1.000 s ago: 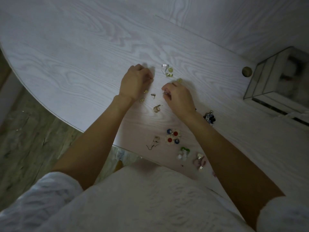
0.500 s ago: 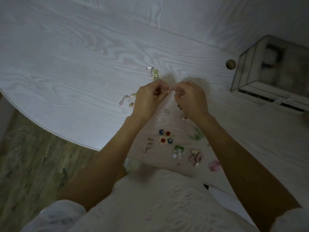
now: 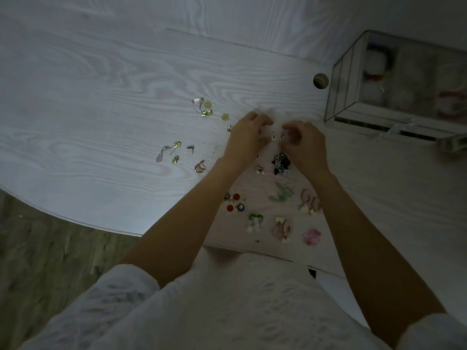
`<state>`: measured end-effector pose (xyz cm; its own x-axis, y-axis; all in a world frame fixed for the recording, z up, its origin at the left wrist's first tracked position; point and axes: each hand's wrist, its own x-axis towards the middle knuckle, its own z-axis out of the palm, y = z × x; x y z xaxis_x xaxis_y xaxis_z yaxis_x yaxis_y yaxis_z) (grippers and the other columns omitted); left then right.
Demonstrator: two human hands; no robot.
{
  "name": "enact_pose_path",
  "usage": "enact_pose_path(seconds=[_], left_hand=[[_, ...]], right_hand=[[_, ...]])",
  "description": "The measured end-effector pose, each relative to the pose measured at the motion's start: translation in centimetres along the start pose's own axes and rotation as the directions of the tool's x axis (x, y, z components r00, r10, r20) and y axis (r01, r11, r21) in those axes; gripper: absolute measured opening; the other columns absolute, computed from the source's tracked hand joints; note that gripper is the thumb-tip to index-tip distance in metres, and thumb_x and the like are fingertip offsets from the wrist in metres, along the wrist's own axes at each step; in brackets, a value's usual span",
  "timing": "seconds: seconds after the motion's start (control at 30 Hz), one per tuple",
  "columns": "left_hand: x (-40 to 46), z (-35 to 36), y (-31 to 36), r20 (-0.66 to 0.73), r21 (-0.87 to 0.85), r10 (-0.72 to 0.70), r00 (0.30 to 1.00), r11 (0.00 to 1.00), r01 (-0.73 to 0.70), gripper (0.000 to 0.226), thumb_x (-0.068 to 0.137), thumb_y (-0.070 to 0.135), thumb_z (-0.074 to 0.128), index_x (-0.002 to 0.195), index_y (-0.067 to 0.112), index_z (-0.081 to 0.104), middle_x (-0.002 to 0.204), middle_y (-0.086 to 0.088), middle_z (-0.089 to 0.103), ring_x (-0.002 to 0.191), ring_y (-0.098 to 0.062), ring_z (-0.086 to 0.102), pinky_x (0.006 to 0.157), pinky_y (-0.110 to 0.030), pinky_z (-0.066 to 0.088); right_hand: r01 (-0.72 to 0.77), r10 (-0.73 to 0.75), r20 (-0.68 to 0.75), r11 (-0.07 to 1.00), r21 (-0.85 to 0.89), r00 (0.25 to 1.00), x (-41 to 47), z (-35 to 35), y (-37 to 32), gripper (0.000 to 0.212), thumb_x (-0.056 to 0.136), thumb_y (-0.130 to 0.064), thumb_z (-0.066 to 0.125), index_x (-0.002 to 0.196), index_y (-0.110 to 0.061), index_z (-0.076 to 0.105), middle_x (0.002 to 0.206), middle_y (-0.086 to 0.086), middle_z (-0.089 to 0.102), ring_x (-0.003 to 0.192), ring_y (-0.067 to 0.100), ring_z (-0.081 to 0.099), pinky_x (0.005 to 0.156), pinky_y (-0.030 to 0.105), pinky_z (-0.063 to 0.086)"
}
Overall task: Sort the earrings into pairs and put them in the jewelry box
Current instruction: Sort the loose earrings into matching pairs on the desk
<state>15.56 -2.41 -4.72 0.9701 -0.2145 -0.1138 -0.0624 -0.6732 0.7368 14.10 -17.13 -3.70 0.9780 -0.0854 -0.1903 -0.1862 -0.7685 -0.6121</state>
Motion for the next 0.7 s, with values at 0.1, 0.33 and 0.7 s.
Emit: enact_pose_path(seconds=[0.1,0.33,0.7], left_hand=[[0.1,-0.3,-0.5,0.018,0.04,-0.049,0.999,0.998,0.048,0.027,0.079,0.01,0.067,0.105,0.009,0.064,0.102,-0.01,0.062,0.087,-0.019,0.058,0.073,-0.022,0.039],[0.7,0.5,0.7,0.041,0.074,-0.005,0.999,0.997,0.002,0.016,0.084,0.012,0.06,0.096,0.01,0.07,0.093,-0.013,0.067,0.085,-0.027,0.061,0.077,-0.033,0.047],[-4.4,-6.6,-1.8,-0.241,0.105,0.163,0.957,0.984,-0.142,0.016,0.086,0.017,0.055,0.094,0.018,0.069,0.085,0.001,0.068,0.073,-0.007,0.058,0.064,-0.019,0.043]], right_hand=[[0.018,-0.018,0.002,1.0,0.015,1.0,0.1,0.0,0.1,0.026,0.079,-0.001,0.064,0.104,-0.007,0.066,0.097,0.018,0.065,0.088,0.025,0.06,0.08,0.028,0.048],[0.034,-0.033,-0.032,0.999,0.016,0.999,0.4,0.4,-0.7,0.019,0.079,-0.002,0.064,0.096,-0.007,0.069,0.094,0.011,0.07,0.083,0.015,0.061,0.078,0.023,0.047],[0.388,-0.389,0.02,0.911,-0.141,0.921,-1.2,0.1,-4.5,0.02,0.084,-0.004,0.055,0.1,-0.008,0.066,0.096,0.011,0.063,0.098,0.028,0.051,0.077,0.019,0.03]])
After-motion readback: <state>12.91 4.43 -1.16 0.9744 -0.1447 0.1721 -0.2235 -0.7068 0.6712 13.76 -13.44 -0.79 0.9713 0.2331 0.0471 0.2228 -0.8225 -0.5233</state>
